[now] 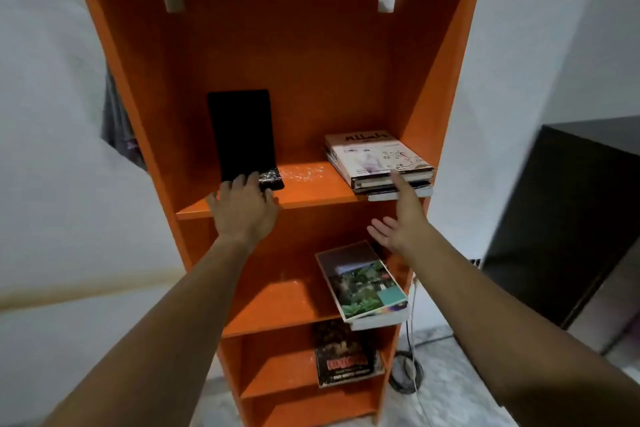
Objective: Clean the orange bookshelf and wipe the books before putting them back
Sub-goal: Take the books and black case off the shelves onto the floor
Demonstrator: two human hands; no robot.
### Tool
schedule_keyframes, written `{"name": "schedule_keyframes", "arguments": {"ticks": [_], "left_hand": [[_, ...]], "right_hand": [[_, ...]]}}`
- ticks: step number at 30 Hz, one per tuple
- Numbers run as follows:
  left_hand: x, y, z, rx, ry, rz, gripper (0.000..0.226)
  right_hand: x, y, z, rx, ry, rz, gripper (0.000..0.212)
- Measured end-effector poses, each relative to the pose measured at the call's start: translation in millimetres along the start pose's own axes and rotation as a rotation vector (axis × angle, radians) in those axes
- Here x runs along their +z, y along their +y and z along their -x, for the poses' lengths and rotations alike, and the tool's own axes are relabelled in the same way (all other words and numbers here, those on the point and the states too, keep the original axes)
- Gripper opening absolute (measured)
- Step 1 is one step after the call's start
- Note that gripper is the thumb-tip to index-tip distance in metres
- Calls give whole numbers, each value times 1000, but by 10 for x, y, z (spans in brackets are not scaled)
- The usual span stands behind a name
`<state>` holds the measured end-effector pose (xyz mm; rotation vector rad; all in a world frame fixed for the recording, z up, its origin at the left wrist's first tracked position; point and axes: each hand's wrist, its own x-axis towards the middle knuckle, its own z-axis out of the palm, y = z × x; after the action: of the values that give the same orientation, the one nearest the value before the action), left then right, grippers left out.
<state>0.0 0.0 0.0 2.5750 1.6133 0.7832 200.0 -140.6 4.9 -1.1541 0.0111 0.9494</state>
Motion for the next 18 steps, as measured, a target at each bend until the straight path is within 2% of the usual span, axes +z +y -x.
{"name": "schedule_keyframes", "arguments": {"ticks": [2,5,7,9,11,14,16,18], "left_hand": [[78,-82,-64,-48,-38,-43,58],[229,-199,-92,-66,-42,-63,58],[234,-195,-36,-43,74,-84,53],[163,-164,14,-49,188,-60,47],[117,-137,68,-107,236,5,40],[61,-53,149,-339,277,175,30],[31,17,216,-516,290,378,44],[24,86,271,-657,259,636,57]], "right_hand": [[138,-92,-116,-43,76,-51,103],[369,-198,-224,-66,199,-143,87],[450,-196,-256,-109,283,-125,77],[464,-170,-250,-139,278,-107,71],[446,-130,-228,-140,246,-123,70],[387,-47,-136,-137,206,-163,70],[308,24,-62,-151,175,-172,60],[225,85,8,-163,137,-183,42]]}}
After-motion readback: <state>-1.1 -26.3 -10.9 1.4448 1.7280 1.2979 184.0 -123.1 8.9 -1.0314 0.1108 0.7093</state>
